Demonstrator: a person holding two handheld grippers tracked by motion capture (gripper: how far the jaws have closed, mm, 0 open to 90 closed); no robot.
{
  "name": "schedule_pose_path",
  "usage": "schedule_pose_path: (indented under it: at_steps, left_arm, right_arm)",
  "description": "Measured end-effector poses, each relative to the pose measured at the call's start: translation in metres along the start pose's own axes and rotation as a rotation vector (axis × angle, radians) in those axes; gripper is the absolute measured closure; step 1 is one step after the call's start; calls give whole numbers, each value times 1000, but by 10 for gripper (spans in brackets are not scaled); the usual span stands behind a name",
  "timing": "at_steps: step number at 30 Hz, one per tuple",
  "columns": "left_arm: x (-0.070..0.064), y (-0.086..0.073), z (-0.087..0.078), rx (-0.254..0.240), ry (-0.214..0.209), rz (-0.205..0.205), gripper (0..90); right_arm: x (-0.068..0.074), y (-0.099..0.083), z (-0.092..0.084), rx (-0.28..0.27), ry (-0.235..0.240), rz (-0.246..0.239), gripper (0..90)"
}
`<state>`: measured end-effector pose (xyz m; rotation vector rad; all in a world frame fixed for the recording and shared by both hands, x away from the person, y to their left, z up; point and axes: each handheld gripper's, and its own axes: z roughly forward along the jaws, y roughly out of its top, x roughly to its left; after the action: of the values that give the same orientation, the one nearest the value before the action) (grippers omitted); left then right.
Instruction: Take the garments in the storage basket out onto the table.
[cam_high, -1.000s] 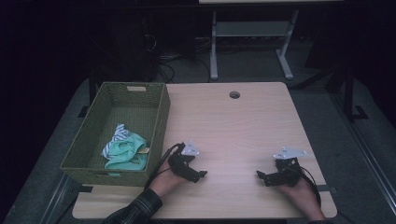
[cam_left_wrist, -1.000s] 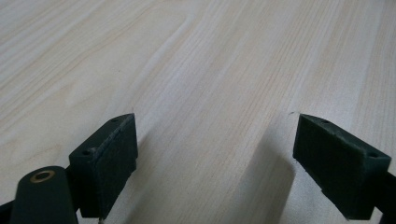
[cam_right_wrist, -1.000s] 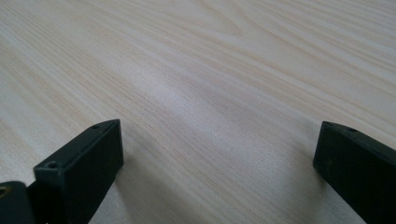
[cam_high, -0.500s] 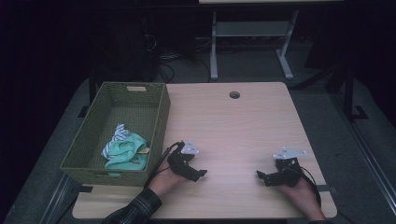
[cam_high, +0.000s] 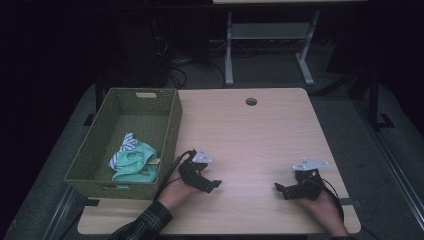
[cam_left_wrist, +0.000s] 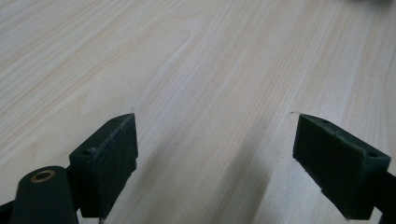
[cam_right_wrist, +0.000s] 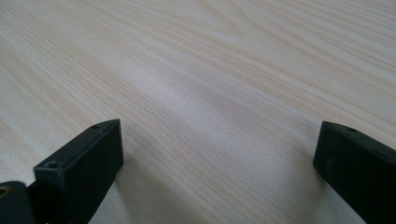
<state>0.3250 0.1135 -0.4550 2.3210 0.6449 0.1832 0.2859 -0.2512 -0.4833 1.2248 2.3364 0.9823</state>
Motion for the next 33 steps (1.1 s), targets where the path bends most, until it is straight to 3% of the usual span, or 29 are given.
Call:
schedule_pose_path:
  at_steps: [33]
  left_arm:
    - [2,12,-12,-17,0,-28,135]
  right_arm:
    - [0,0,0,2,0,4,10]
